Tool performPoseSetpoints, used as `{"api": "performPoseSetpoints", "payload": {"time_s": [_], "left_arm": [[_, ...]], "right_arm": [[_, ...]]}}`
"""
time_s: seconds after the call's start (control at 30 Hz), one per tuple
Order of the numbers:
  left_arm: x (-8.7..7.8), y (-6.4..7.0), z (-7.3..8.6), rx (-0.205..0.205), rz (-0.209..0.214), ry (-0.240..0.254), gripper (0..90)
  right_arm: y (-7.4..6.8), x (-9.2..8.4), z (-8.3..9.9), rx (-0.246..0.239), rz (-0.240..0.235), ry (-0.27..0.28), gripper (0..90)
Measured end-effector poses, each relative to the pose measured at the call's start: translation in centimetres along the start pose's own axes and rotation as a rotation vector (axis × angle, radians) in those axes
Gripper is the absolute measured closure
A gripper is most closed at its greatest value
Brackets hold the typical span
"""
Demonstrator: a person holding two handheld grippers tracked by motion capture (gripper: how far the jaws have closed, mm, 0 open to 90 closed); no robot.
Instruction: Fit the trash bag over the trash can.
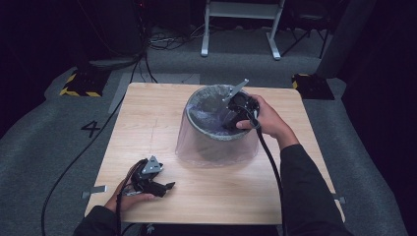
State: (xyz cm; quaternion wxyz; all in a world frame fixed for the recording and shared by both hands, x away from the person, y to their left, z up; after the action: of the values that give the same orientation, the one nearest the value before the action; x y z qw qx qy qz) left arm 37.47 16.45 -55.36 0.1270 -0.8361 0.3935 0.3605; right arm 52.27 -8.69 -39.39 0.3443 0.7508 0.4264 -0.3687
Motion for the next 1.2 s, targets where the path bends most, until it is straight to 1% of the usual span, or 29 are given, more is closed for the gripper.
{"api": "performPoseSetpoints", "payload": {"time_s": [0.03,0.13,0.2,0.27,0.37,0.4,0.5,0.73,0.8,0.83,0.9,1.0,1.1,1.2], "left_arm": [[0.0,0.0,0.0,-0.001,0.000,0.000,14.5],[0.0,0.0,0.0,0.000,0.000,0.000,14.5],[0.0,0.0,0.0,0.000,0.000,0.000,14.5],[0.0,0.0,0.0,0.000,0.000,0.000,14.5],[0.0,0.0,0.0,0.000,0.000,0.000,14.5],[0.0,0.0,0.0,0.000,0.000,0.000,14.5],[0.0,0.0,0.0,-0.001,0.000,0.000,14.5],[0.0,0.0,0.0,0.000,0.000,0.000,14.5],[0.0,0.0,0.0,-0.001,0.000,0.001,14.5],[0.0,0.0,0.0,0.000,0.000,0.000,14.5],[0.0,0.0,0.0,0.000,0.000,0.000,14.5],[0.0,0.0,0.0,0.000,0.000,0.000,14.5],[0.0,0.0,0.0,0.000,0.000,0.000,14.5],[0.0,0.0,0.0,0.000,0.000,0.000,14.5]], "right_arm": [[0.0,0.1,0.0,0.000,-0.006,-0.013,20.7],[0.0,0.3,0.0,0.001,-0.003,-0.037,20.7],[0.0,0.3,0.0,0.002,-0.004,-0.040,20.6],[0.1,0.2,0.0,0.008,-0.004,-0.031,20.6],[0.2,0.0,-0.1,0.035,0.004,0.016,20.6],[0.3,-0.1,-0.2,0.049,0.002,0.039,20.6],[0.5,-0.5,-0.1,0.084,0.005,0.086,21.2],[0.7,-1.9,-0.1,0.128,0.031,0.176,20.7],[0.7,-2.1,0.0,0.135,0.037,0.194,20.7],[0.7,-2.3,0.0,0.133,0.030,0.208,20.6],[0.6,-2.6,0.1,0.133,0.038,0.223,20.6],[0.4,-3.1,0.2,0.131,0.034,0.259,20.6],[0.1,-3.6,0.4,0.107,0.035,0.293,20.7],[0.2,-3.9,0.7,0.109,0.047,0.307,21.2]]}}
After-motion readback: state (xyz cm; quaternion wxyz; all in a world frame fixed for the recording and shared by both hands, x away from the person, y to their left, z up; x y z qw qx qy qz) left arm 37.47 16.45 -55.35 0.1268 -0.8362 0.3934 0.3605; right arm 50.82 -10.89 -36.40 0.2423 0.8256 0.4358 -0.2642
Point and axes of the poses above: each handheld gripper's, and its own axes: x roughly forward along the jaws, z roughly out of its underside, y roughly to its right, the point moved 7 cm from there along x, roughly forward along the jaws, and after that the axes turned 5 degrees about -x, right-handed, at the moved point
